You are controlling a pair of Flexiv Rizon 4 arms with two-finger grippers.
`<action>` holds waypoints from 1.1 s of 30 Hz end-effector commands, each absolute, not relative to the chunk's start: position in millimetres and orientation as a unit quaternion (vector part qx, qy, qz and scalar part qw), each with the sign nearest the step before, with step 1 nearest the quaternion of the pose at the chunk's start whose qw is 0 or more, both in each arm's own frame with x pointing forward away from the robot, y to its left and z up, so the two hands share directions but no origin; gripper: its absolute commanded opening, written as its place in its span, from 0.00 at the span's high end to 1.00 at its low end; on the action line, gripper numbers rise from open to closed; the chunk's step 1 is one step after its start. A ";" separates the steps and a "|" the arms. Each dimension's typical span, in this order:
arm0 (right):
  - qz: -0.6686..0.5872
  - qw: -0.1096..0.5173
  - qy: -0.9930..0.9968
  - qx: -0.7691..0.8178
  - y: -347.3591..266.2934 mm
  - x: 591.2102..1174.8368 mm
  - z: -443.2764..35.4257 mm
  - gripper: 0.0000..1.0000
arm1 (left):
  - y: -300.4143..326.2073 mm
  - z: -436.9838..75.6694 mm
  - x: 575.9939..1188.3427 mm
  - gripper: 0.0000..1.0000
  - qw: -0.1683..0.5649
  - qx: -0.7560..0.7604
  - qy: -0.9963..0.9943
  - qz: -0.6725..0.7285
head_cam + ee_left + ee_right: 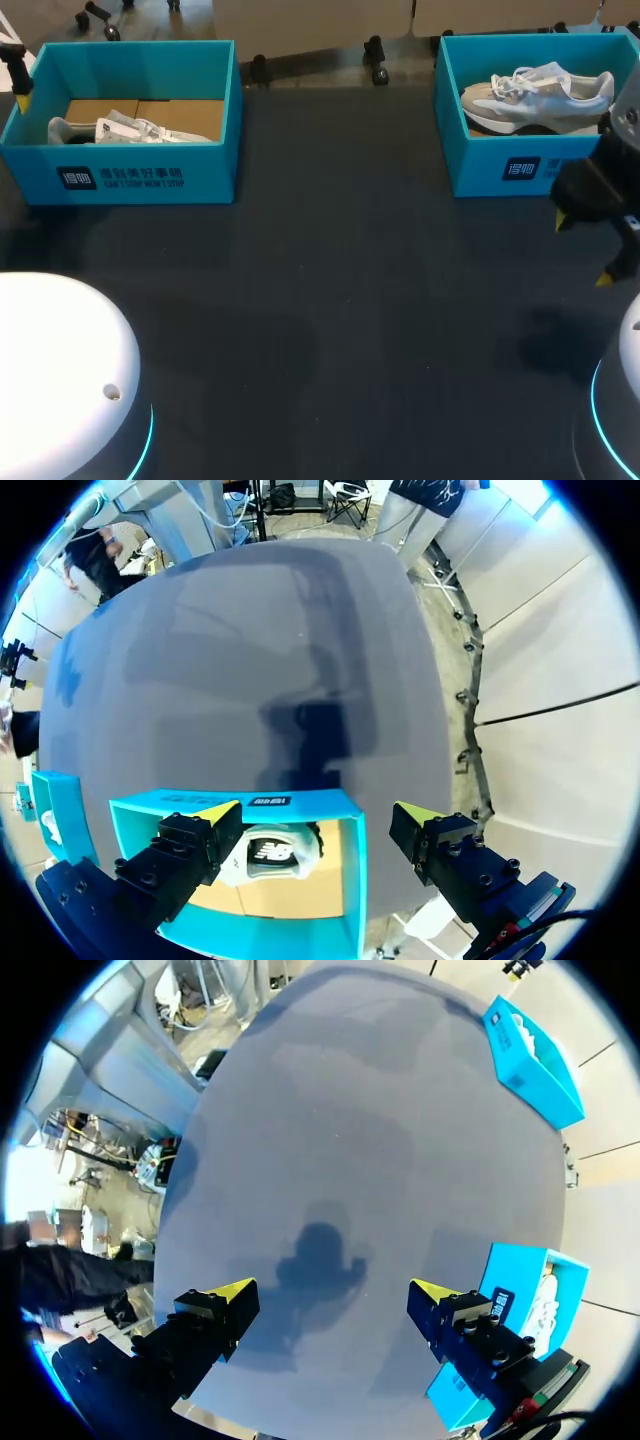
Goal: Take the shoe out of the shoebox, open the shoe tongue, remove and reinsert the insole, then place the shoe into the shoebox
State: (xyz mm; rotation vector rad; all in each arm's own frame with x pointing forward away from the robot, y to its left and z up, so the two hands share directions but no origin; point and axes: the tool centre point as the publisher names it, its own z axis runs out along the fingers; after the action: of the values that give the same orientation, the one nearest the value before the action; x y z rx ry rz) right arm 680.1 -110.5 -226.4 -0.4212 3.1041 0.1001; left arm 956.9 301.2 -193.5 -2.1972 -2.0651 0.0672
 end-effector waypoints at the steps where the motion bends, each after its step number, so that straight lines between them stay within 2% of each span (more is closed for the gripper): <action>1: 0.030 0.002 0.991 -0.134 -109.2 682.1 -227.5 0.00 | 301.4 -192.4 957.4 0.00 0.064 -0.727 -0.683 0.022; 8: 0.030 0.002 0.991 -0.134 -109.2 682.1 -227.5 0.00 | 301.4 -192.4 957.4 0.00 0.064 -0.727 -0.683 0.022; 13: 0.009 0.029 0.988 -0.149 -126.1 730.5 -218.9 0.00 | 301.4 -192.4 957.4 0.00 0.064 -0.727 -0.683 0.022; 25: -0.022 0.024 0.979 -0.202 -164.8 813.4 -209.8 0.00 | 301.4 -192.4 957.4 0.00 0.064 -0.727 -0.683 0.022; 29: -0.013 0.062 0.971 -0.232 -176.3 831.6 -204.3 0.00 | 301.4 -192.4 957.4 0.00 0.064 -0.727 -0.683 0.022; 33: -0.028 0.051 0.959 -0.277 -183.9 854.1 -202.6 0.00 | 301.4 -192.4 957.4 0.00 0.064 -0.727 -0.683 0.022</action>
State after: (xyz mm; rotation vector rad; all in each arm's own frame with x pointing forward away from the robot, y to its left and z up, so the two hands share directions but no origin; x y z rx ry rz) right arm 834.0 -183.1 -201.8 -0.8051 2.8814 -0.0813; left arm 957.1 301.2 -193.5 -2.1970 -2.0651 0.0676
